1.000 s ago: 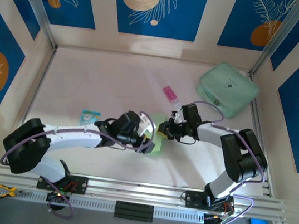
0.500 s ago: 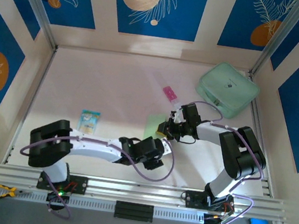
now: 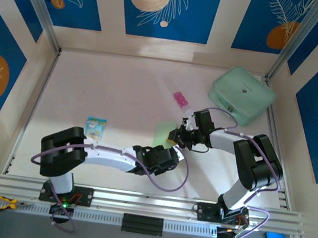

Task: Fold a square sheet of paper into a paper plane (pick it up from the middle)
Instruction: Fold the triangle a second time at the center of the table.

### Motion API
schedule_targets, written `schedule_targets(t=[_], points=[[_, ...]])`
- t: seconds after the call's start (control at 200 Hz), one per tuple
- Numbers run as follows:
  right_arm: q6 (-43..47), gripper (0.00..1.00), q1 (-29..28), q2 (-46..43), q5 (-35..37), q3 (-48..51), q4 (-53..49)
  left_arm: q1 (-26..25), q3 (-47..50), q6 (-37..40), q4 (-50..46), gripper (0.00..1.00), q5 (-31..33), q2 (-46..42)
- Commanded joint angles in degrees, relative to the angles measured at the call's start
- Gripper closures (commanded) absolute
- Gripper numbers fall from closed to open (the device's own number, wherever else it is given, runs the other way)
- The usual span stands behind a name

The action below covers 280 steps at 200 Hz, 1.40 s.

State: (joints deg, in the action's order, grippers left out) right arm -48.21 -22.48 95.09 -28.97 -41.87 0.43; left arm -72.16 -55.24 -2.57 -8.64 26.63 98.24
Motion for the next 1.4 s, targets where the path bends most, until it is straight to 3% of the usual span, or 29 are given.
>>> schedule_targets(t=[0.0,0.31,0.445,0.605,0.77,0.9,1.19,1.395], points=[[1.2,0.79,0.3,-1.0,-1.7,0.8,-1.0,-0.2,-1.1,0.1,-0.5,0.60,0.0,0.0],[1.1,0.79,0.5,-2.4,-0.6,1.2,-1.8,0.2,-0.8,-2.6,-1.2,0.91,0.3,-0.7],[1.3,0.75,1.1,-6.5,4.1,2.5,-5.2,3.3,-0.7,-8.9,-2.3,0.98,-6.2,-2.3],[1.1,0.67,2.0,-13.8,11.9,5.1,-11.7,9.2,2.2,-17.9,0.8,1.00,-22.2,-5.2],[-1.4,0.67,2.0,-20.5,12.5,9.4,-12.0,11.9,5.0,-22.9,3.1,1.00,-29.2,-7.1],[-3.2,0.70,-0.6,-22.4,12.6,11.0,-12.0,13.9,6.6,-24.6,4.7,0.97,-32.3,-7.5],[-7.2,0.92,-6.4,-23.4,11.7,14.9,-6.8,16.3,8.5,-27.7,7.7,0.97,-36.8,-7.4],[-10.2,0.97,-11.3,-21.4,13.6,16.1,-3.7,16.6,9.1,-29.1,8.8,0.97,-37.6,-7.1]])
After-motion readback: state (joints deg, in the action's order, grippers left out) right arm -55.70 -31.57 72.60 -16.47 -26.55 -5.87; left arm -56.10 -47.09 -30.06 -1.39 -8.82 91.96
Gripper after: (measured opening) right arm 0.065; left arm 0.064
